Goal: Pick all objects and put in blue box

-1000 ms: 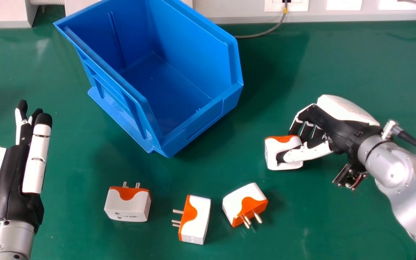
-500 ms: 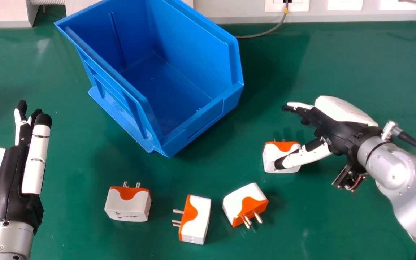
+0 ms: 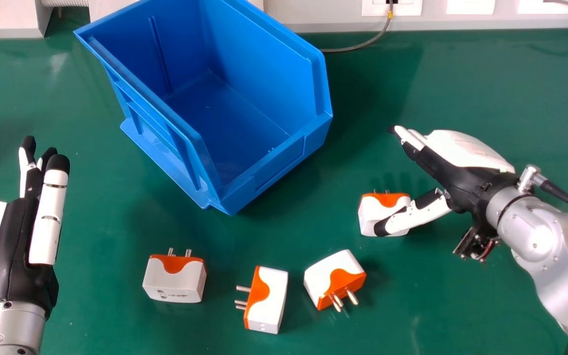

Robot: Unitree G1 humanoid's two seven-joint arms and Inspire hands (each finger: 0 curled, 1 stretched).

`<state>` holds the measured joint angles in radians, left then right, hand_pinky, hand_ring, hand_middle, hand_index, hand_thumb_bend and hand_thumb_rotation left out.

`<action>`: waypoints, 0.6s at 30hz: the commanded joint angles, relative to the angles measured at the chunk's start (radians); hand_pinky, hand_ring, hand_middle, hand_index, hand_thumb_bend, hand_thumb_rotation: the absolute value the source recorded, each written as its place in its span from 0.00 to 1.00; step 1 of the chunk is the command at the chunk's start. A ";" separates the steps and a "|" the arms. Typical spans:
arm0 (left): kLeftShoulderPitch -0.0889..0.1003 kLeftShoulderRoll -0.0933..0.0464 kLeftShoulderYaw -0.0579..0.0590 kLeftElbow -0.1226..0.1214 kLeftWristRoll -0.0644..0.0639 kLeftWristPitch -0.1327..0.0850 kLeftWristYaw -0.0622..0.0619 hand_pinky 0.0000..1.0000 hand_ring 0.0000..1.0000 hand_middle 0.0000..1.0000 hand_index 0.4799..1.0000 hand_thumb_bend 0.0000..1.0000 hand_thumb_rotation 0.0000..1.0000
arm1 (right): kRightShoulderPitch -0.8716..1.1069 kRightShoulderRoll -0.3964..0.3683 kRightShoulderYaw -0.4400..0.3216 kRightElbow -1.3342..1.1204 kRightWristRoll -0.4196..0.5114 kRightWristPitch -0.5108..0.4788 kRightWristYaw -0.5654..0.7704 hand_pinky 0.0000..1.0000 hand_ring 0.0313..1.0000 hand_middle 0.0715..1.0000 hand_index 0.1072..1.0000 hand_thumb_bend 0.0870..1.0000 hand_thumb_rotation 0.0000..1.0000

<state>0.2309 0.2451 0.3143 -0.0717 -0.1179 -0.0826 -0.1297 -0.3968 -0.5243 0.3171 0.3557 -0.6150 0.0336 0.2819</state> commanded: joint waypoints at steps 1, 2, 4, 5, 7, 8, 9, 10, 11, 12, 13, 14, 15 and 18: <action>-0.003 0.007 0.008 -0.025 0.001 -0.011 0.002 1.00 1.00 1.00 1.00 0.41 1.00 | -0.006 -0.022 -0.006 -0.022 -0.004 -0.007 -0.005 0.96 1.00 1.00 1.00 0.73 0.42; -0.004 0.007 0.008 -0.025 0.001 -0.010 0.003 1.00 1.00 1.00 1.00 0.41 1.00 | -0.006 -0.021 -0.006 -0.021 -0.004 -0.009 -0.001 0.97 1.00 1.00 1.00 0.74 0.42; -0.004 0.007 0.007 -0.025 0.002 -0.010 0.003 1.00 1.00 1.00 1.00 0.41 1.00 | -0.008 -0.020 -0.003 -0.018 -0.005 -0.011 0.005 0.98 1.00 1.00 1.00 0.74 0.42; -0.004 0.007 0.007 -0.027 0.001 -0.009 0.003 1.00 1.00 1.00 1.00 0.41 1.00 | -0.005 -0.020 0.000 -0.021 -0.006 -0.013 0.011 0.98 1.00 1.00 1.00 0.74 0.42; -0.003 0.006 0.007 -0.031 0.000 -0.007 0.003 1.00 1.00 1.00 1.00 0.41 1.00 | -0.001 -0.022 0.007 -0.031 -0.007 -0.019 0.025 0.98 1.00 1.00 1.00 0.74 0.42; -0.003 0.006 0.007 -0.032 -0.001 -0.006 0.003 1.00 1.00 1.00 1.00 0.41 1.00 | 0.000 -0.022 0.008 -0.035 -0.007 -0.021 0.030 0.98 1.00 1.00 1.00 0.74 0.41; -0.003 0.006 0.007 -0.033 -0.001 -0.006 0.003 1.00 1.00 1.00 1.00 0.41 1.00 | 0.000 -0.024 0.013 -0.036 -0.010 -0.026 0.033 0.98 1.00 1.00 1.00 0.74 0.41; -0.002 0.005 0.007 -0.035 -0.001 -0.005 0.003 1.00 1.00 1.00 1.00 0.41 1.00 | 0.000 -0.027 0.019 -0.034 -0.016 -0.032 0.035 0.98 1.00 1.00 1.00 0.73 0.41; -0.001 0.004 0.007 -0.037 -0.001 -0.004 0.004 1.00 1.00 1.00 1.00 0.41 1.00 | -0.002 -0.029 0.026 -0.031 -0.021 -0.039 0.038 0.97 1.00 1.00 1.00 0.73 0.40; 0.001 0.003 0.006 -0.040 0.000 -0.002 0.005 1.00 1.00 1.00 1.00 0.41 1.00 | -0.004 -0.030 0.031 -0.025 -0.024 -0.047 0.041 0.97 1.00 1.00 1.00 0.73 0.40; 0.001 0.002 0.006 -0.043 0.000 -0.001 0.006 1.00 1.00 1.00 1.00 0.41 1.00 | -0.006 -0.031 0.034 -0.022 -0.026 -0.052 0.044 0.97 1.00 1.00 1.00 0.72 0.40; 0.002 0.002 0.006 -0.044 0.001 0.000 0.006 1.00 1.00 1.00 1.00 0.41 1.00 | -0.007 -0.032 0.035 -0.019 -0.026 -0.055 0.045 0.96 1.00 1.00 1.00 0.72 0.39; 0.003 0.001 0.005 -0.050 0.002 0.003 0.008 1.00 1.00 1.00 1.00 0.41 1.00 | -0.010 -0.030 0.037 -0.011 -0.022 -0.061 0.051 0.96 1.00 1.00 1.00 0.71 0.39; 0.007 0.001 0.005 -0.061 0.003 0.009 0.010 1.00 1.00 1.00 1.00 0.41 1.00 | -0.015 -0.026 0.039 0.012 -0.014 -0.077 0.057 0.96 1.00 1.00 1.00 0.70 0.36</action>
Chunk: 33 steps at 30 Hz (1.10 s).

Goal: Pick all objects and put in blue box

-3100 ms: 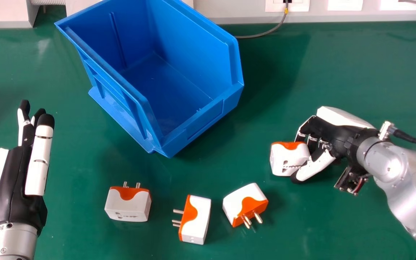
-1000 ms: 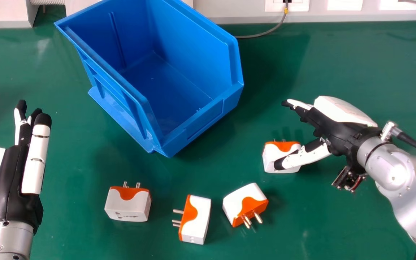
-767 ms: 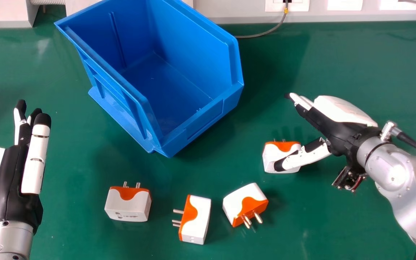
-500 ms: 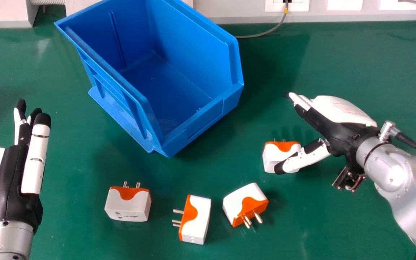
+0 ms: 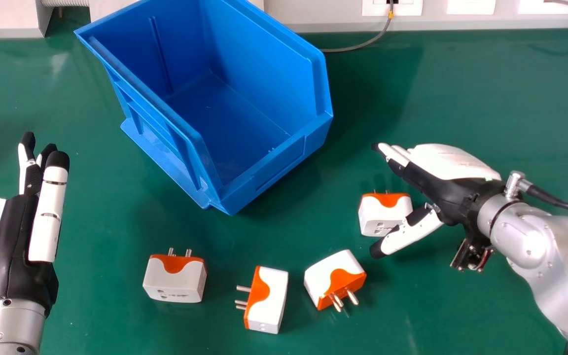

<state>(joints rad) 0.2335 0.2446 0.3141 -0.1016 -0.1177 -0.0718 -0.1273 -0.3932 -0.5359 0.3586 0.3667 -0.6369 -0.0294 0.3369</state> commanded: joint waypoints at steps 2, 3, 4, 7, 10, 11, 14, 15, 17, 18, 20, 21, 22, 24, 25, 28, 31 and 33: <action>0.006 0.000 0.005 -0.034 0.004 -0.001 0.008 1.00 1.00 1.00 1.00 0.42 1.00 | -0.028 -0.016 0.006 0.019 -0.004 -0.026 0.002 0.97 1.00 1.00 1.00 0.70 0.35; 0.006 0.000 0.005 -0.035 0.004 -0.001 0.009 1.00 1.00 1.00 1.00 0.42 1.00 | -0.031 -0.017 0.008 0.025 -0.007 -0.030 0.002 0.97 1.00 1.00 1.00 0.70 0.35; 0.007 -0.001 0.005 -0.036 0.005 -0.001 0.009 1.00 1.00 1.00 1.00 0.42 1.00 | -0.034 -0.016 0.012 0.030 -0.013 -0.031 0.002 0.97 1.00 1.00 1.00 0.70 0.34; 0.009 -0.004 0.003 -0.044 0.006 0.004 0.013 1.00 1.00 1.00 1.00 0.42 1.00 | -0.039 -0.018 0.027 0.038 -0.031 -0.035 0.001 0.97 1.00 1.00 1.00 0.69 0.34; 0.009 -0.004 0.003 -0.046 0.005 0.007 0.014 1.00 1.00 1.00 1.00 0.41 1.00 | -0.045 -0.019 0.033 0.050 -0.039 -0.042 0.000 0.97 1.00 1.00 1.00 0.69 0.33; 0.009 -0.004 0.003 -0.047 0.005 0.008 0.015 1.00 1.00 1.00 1.00 0.41 1.00 | -0.049 -0.020 0.036 0.060 -0.043 -0.050 -0.003 0.97 1.00 1.00 1.00 0.68 0.33; 0.009 -0.004 0.002 -0.050 0.006 0.010 0.017 1.00 1.00 1.00 1.00 0.41 1.00 | -0.061 -0.020 0.045 0.089 -0.055 -0.071 -0.016 0.95 0.99 1.00 0.98 0.66 0.32; 0.009 -0.004 0.002 -0.052 0.006 0.010 0.017 1.00 1.00 1.00 1.00 0.41 1.00 | -0.064 -0.019 0.046 0.096 -0.059 -0.075 -0.020 0.95 0.99 1.00 0.98 0.66 0.32; 0.011 -0.003 0.003 -0.055 0.006 0.012 0.018 1.00 1.00 1.00 1.00 0.41 1.00 | -0.069 -0.018 0.050 0.105 -0.065 -0.077 -0.020 0.94 0.99 1.00 0.97 0.65 0.32; 0.011 -0.003 0.003 -0.056 0.006 0.013 0.019 1.00 1.00 1.00 1.00 0.41 1.00 | -0.069 -0.020 0.052 0.103 -0.067 -0.076 -0.018 0.94 0.98 1.00 0.97 0.64 0.31; 0.012 -0.002 0.003 -0.057 0.005 0.013 0.019 1.00 1.00 1.00 1.00 0.40 1.00 | -0.068 -0.022 0.053 0.093 -0.071 -0.070 -0.012 0.94 0.98 1.00 0.96 0.62 0.31; 0.012 0.000 0.004 -0.055 0.004 0.013 0.019 1.00 1.00 1.00 1.00 0.40 1.00 | -0.067 -0.023 0.054 0.090 -0.076 -0.069 -0.011 0.93 0.97 1.00 0.96 0.61 0.30; 0.011 0.000 0.004 -0.054 0.003 0.013 0.019 1.00 1.00 1.00 1.00 0.40 1.00 | -0.067 -0.023 0.055 0.089 -0.079 -0.068 -0.011 0.93 0.97 1.00 0.96 0.60 0.30; 0.011 0.001 0.004 -0.055 0.003 0.014 0.019 1.00 1.00 1.00 1.00 0.40 1.00 | -0.072 -0.020 0.057 0.095 -0.083 -0.067 -0.009 0.92 0.96 0.99 0.94 0.58 0.30; 0.013 0.001 0.003 -0.057 0.004 0.014 0.019 1.00 1.00 1.00 1.00 0.40 1.00 | -0.078 -0.018 0.058 0.104 -0.084 -0.067 -0.009 0.92 0.96 0.98 0.94 0.58 0.30; 0.015 0.000 0.002 -0.059 0.004 0.014 0.018 1.00 1.00 1.00 1.00 0.40 1.00 | -0.090 -0.015 0.062 0.124 -0.084 -0.071 -0.012 0.91 0.96 0.98 0.93 0.57 0.30; 0.016 0.000 0.001 -0.065 0.003 0.016 0.018 1.00 1.00 1.00 1.00 0.41 1.00 | -0.095 -0.020 0.064 0.123 -0.083 -0.073 -0.008 0.90 0.94 0.97 0.92 0.56 0.30; 0.016 0.001 0.001 -0.068 0.002 0.019 0.017 1.00 1.00 1.00 1.00 0.41 1.00 | -0.102 -0.023 0.071 0.131 -0.091 -0.077 -0.013 0.89 0.94 0.96 0.91 0.55 0.31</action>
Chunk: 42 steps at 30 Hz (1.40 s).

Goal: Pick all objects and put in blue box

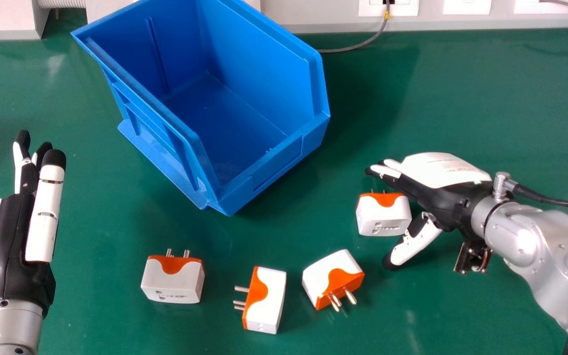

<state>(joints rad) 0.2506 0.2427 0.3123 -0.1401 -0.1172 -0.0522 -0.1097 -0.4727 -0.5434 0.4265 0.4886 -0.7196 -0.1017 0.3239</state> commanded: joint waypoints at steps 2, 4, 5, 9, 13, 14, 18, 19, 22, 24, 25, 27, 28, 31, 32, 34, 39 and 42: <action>0.000 0.003 0.002 -0.032 0.001 0.000 -0.002 1.00 1.00 1.00 1.00 0.41 1.00 | -0.034 -0.019 0.013 0.018 -0.022 -0.012 -0.007 0.88 0.93 0.95 0.91 0.55 0.30; 0.001 0.003 0.002 -0.034 0.001 0.001 -0.002 1.00 1.00 1.00 1.00 0.41 1.00 | -0.042 -0.020 0.019 0.026 -0.029 -0.016 -0.012 0.86 0.92 0.94 0.89 0.55 0.30; 0.000 0.003 0.001 -0.034 0.001 0.002 -0.002 1.00 1.00 1.00 1.00 0.41 1.00 | -0.045 -0.019 0.021 0.030 -0.031 -0.016 -0.014 0.86 0.92 0.94 0.89 0.55 0.30; -0.001 0.003 0.000 -0.036 0.001 0.004 -0.002 1.00 1.00 1.00 1.00 0.41 1.00 | -0.054 -0.020 0.037 0.039 -0.058 -0.019 -0.022 0.83 0.90 0.92 0.87 0.54 0.28; -0.001 0.002 -0.001 -0.042 0.005 0.008 0.001 1.00 1.00 1.00 1.00 0.41 1.00 | -0.055 -0.021 0.047 0.021 -0.071 -0.017 -0.020 0.81 0.88 0.90 0.86 0.53 0.27; -0.001 0.002 -0.001 -0.040 0.005 0.007 0.001 1.00 1.00 1.00 1.00 0.41 1.00 | -0.055 -0.021 0.048 0.019 -0.074 -0.018 -0.020 0.81 0.88 0.90 0.85 0.53 0.27; -0.005 0.004 -0.002 -0.037 0.009 0.007 0.004 1.00 1.00 1.00 1.00 0.41 1.00 | -0.052 -0.019 0.050 0.009 -0.082 -0.019 -0.026 0.79 0.86 0.88 0.84 0.53 0.27; -0.005 0.005 -0.002 -0.037 0.009 0.009 0.004 1.00 1.00 1.00 1.00 0.41 1.00 | -0.051 -0.019 0.051 0.008 -0.083 -0.022 -0.028 0.78 0.85 0.88 0.83 0.53 0.27; -0.004 0.004 -0.002 -0.038 0.010 0.008 0.004 1.00 1.00 1.00 1.00 0.42 1.00 | -0.046 -0.020 0.048 0.002 -0.076 -0.029 -0.029 0.77 0.83 0.87 0.82 0.53 0.27; -0.005 0.004 -0.003 -0.039 0.011 0.010 0.004 1.00 1.00 1.00 1.00 0.42 1.00 | -0.047 -0.017 0.049 0.007 -0.071 -0.032 -0.030 0.77 0.83 0.86 0.82 0.53 0.27; -0.006 0.005 -0.003 -0.041 0.011 0.013 0.005 1.00 1.00 1.00 1.00 0.42 1.00 | -0.047 -0.016 0.048 0.006 -0.068 -0.032 -0.028 0.77 0.83 0.86 0.81 0.53 0.27; -0.008 0.006 -0.003 -0.044 0.013 0.017 0.006 1.00 1.00 1.00 1.00 0.42 1.00 | -0.041 -0.014 0.043 -0.007 -0.060 -0.026 -0.019 0.77 0.83 0.86 0.81 0.53 0.27; -0.009 0.006 -0.004 -0.044 0.014 0.018 0.006 1.00 1.00 1.00 1.00 0.42 1.00 | -0.038 -0.013 0.040 -0.016 -0.056 -0.022 -0.015 0.76 0.82 0.86 0.81 0.53 0.27; -0.012 0.008 -0.002 -0.042 0.013 0.019 0.005 1.00 1.00 1.00 1.00 0.42 1.00 | -0.030 -0.010 0.037 -0.035 -0.050 -0.014 -0.005 0.76 0.82 0.86 0.81 0.53 0.27; -0.012 0.009 -0.002 -0.042 0.013 0.019 0.004 1.00 1.00 1.00 1.00 0.42 1.00 | -0.029 -0.009 0.036 -0.038 -0.049 -0.012 -0.001 0.76 0.82 0.85 0.81 0.53 0.27; -0.012 0.010 -0.002 -0.040 0.013 0.018 0.004 1.00 1.00 1.00 1.00 0.42 1.00 | -0.028 -0.006 0.034 -0.040 -0.045 -0.013 0.001 0.76 0.82 0.85 0.81 0.52 0.26; -0.020 0.010 -0.003 -0.034 0.014 0.022 0.006 1.00 1.00 1.00 1.00 0.42 1.00 | -0.023 -0.004 0.037 -0.054 -0.048 -0.014 -0.001 0.74 0.81 0.85 0.80 0.52 0.26; -0.023 0.009 -0.004 -0.032 0.015 0.022 0.007 1.00 1.00 1.00 1.00 0.42 1.00 | -0.020 -0.005 0.040 -0.062 -0.053 -0.016 -0.005 0.72 0.79 0.84 0.80 0.52 0.26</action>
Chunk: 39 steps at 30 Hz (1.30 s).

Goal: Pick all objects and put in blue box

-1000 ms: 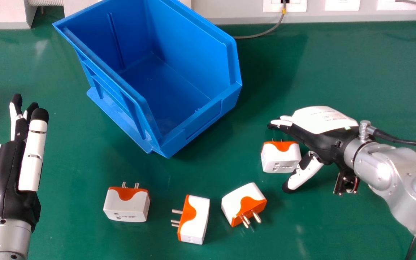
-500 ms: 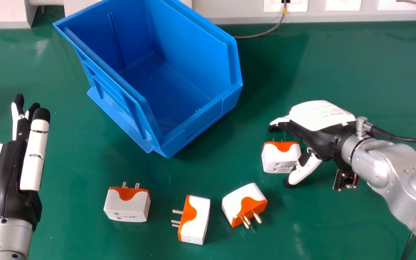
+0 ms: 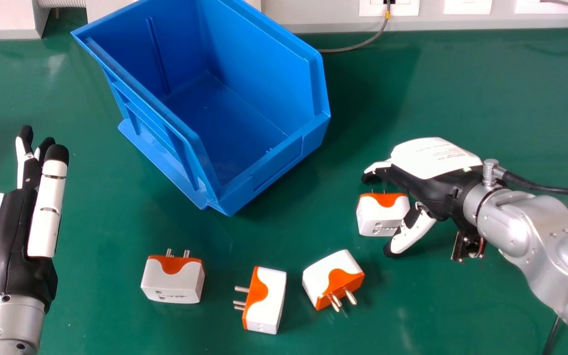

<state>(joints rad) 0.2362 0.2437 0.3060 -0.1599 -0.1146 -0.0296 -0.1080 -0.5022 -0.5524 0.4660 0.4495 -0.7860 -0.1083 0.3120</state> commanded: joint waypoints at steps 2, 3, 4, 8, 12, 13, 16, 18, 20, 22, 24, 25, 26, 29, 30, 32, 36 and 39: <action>-0.009 0.006 0.000 -0.015 0.014 0.003 0.006 1.00 1.00 1.00 1.00 0.42 1.00 | 0.015 -0.001 0.000 -0.038 0.014 -0.014 0.012 0.72 0.79 0.83 0.80 0.52 0.26; -0.010 0.006 -0.001 -0.017 0.015 0.004 0.007 1.00 1.00 1.00 1.00 0.42 1.00 | 0.016 -0.001 0.000 -0.040 0.015 -0.018 0.010 0.72 0.79 0.83 0.80 0.53 0.26; -0.010 0.006 -0.001 -0.019 0.015 0.007 0.007 1.00 1.00 1.00 1.00 0.42 1.00 | 0.016 -0.001 0.000 -0.038 0.017 -0.022 0.009 0.72 0.79 0.83 0.79 0.53 0.26; -0.012 0.003 -0.002 -0.030 0.014 0.017 0.008 1.00 1.00 1.00 1.00 0.41 1.00 | 0.021 0.003 -0.004 -0.038 0.023 -0.029 0.007 0.71 0.79 0.83 0.79 0.53 0.27; -0.014 0.002 -0.001 -0.027 0.017 0.012 0.010 1.00 1.00 1.00 1.00 0.41 1.00 | 0.017 0.002 0.003 -0.039 0.014 -0.029 0.008 0.71 0.78 0.83 0.79 0.53 0.27; -0.014 0.002 -0.001 -0.025 0.017 0.012 0.010 1.00 1.00 1.00 1.00 0.41 1.00 | 0.017 0.004 0.002 -0.039 0.016 -0.029 0.010 0.70 0.78 0.83 0.79 0.53 0.27; -0.018 0.002 0.000 -0.020 0.015 0.014 0.011 1.00 1.00 1.00 1.00 0.41 1.00 | 0.020 0.006 -0.001 -0.044 0.021 -0.029 0.010 0.70 0.78 0.83 0.78 0.53 0.28; -0.019 0.001 0.000 -0.020 0.011 0.013 0.009 1.00 1.00 1.00 1.00 0.41 1.00 | 0.024 0.007 -0.001 -0.048 0.022 -0.026 0.010 0.70 0.78 0.82 0.78 0.52 0.28; -0.020 0.002 0.000 -0.018 0.008 0.011 0.006 1.00 1.00 1.00 1.00 0.40 1.00 | 0.025 0.007 0.001 -0.046 0.018 -0.022 0.010 0.70 0.78 0.82 0.78 0.52 0.28; -0.021 0.003 0.002 -0.018 0.006 0.013 0.005 1.00 1.00 1.00 1.00 0.40 1.00 | 0.024 0.008 0.002 -0.047 0.016 -0.018 0.013 0.70 0.77 0.82 0.78 0.52 0.28; -0.020 0.002 0.003 -0.018 0.004 0.013 0.005 1.00 1.00 1.00 1.00 0.40 1.00 | 0.020 0.008 0.005 -0.040 0.012 -0.017 0.013 0.69 0.77 0.82 0.78 0.52 0.28; -0.019 0.002 0.003 -0.019 0.005 0.013 0.006 1.00 1.00 1.00 1.00 0.40 1.00 | 0.018 0.008 0.009 -0.035 0.007 -0.019 0.012 0.69 0.77 0.81 0.78 0.52 0.28; -0.019 0.001 0.003 -0.022 0.005 0.015 0.007 1.00 1.00 1.00 1.00 0.40 1.00 | 0.014 0.008 0.013 -0.030 0.001 -0.020 0.010 0.69 0.77 0.81 0.78 0.52 0.28; -0.019 0.001 0.004 -0.030 0.006 0.023 0.011 1.00 1.00 1.00 1.00 0.40 1.00 | 0.002 0.006 0.026 -0.011 -0.019 -0.028 -0.001 0.68 0.76 0.80 0.77 0.50 0.28; -0.019 0.002 0.004 -0.031 0.007 0.023 0.011 1.00 1.00 1.00 1.00 0.40 1.00 | -0.003 0.006 0.031 -0.003 -0.023 -0.030 -0.005 0.68 0.76 0.80 0.77 0.50 0.28; -0.021 0.003 0.005 -0.029 0.006 0.025 0.010 1.00 1.00 1.00 1.00 0.40 1.00 | -0.010 0.006 0.036 0.014 -0.029 -0.035 -0.022 0.65 0.73 0.77 0.74 0.49 0.29; -0.024 0.004 0.007 -0.026 0.003 0.029 0.008 1.00 1.00 1.00 1.00 0.39 1.00 | -0.013 0.011 0.037 0.040 -0.036 -0.044 -0.058 0.50 0.54 0.56 0.58 0.47 0.22; -0.023 0.001 0.005 -0.032 0.004 0.034 0.010 1.00 1.00 1.00 1.00 0.39 1.00 | -0.017 0.012 0.038 0.074 -0.029 -0.065 -0.084 0.39 0.43 0.44 0.52 0.46 0.19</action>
<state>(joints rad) 0.2230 0.2435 0.3014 -0.1672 -0.1085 0.0090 -0.1052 -0.5197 -0.5405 0.4931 0.5004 -0.8155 -0.1610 0.2147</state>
